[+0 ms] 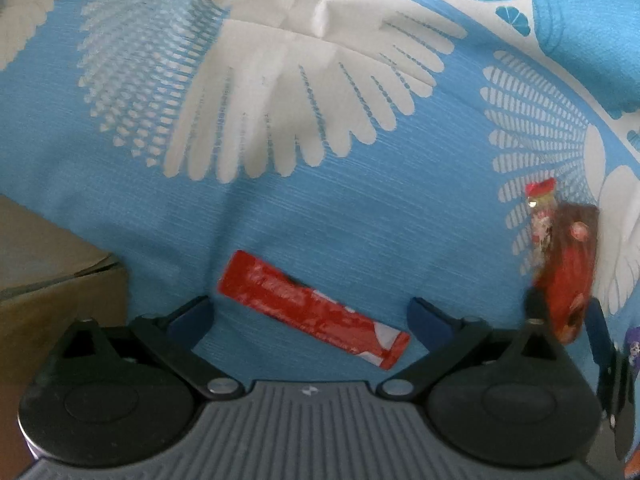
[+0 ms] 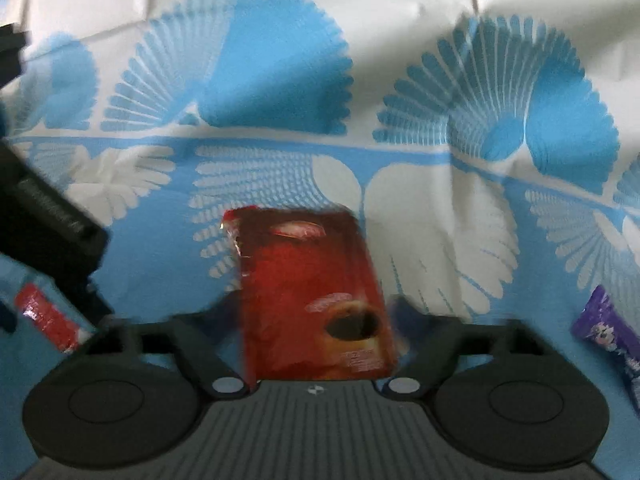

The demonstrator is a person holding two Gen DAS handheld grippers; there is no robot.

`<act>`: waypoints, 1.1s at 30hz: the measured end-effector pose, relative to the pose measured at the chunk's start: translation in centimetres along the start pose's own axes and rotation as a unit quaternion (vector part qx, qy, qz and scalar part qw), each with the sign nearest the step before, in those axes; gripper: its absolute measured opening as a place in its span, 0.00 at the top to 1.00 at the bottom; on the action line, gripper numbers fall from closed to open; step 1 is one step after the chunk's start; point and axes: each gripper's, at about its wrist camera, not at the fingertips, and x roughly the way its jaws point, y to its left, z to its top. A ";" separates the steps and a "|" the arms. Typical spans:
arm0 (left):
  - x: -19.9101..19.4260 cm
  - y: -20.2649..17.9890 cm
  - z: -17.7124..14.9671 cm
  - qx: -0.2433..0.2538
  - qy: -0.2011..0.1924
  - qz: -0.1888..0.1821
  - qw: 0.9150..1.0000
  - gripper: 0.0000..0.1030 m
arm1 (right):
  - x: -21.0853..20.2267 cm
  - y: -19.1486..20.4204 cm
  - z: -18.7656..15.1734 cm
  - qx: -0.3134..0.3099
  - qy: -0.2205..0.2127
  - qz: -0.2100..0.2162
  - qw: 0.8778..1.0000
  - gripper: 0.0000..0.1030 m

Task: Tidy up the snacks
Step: 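Grasp the red stick with the left tool while the right tool grasps the red coffee pouch, then carry the red stick and red coffee pouch over the cardboard box with both tools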

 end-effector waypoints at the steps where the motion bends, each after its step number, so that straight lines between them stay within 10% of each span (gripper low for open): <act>1: -0.8 0.2 -0.4 -0.007 -0.013 -0.006 1.000 0.28 | -0.3 0.2 0.0 -0.007 0.005 -0.005 1.000 0.34; 5: -2.2 0.5 -0.8 0.010 -0.021 -0.034 0.999 0.97 | -2.6 0.2 -1.4 -0.009 0.011 -0.015 1.000 0.37; 18: -8.3 2.2 -6.7 0.095 -0.087 -0.075 0.989 0.97 | -12.4 0.1 -6.3 0.108 -0.028 -0.048 0.993 0.38; 33: -20.7 8.9 -20.4 0.194 -0.182 -0.124 0.956 0.97 | -29.3 6.1 -7.5 0.185 -0.082 -0.039 0.979 0.38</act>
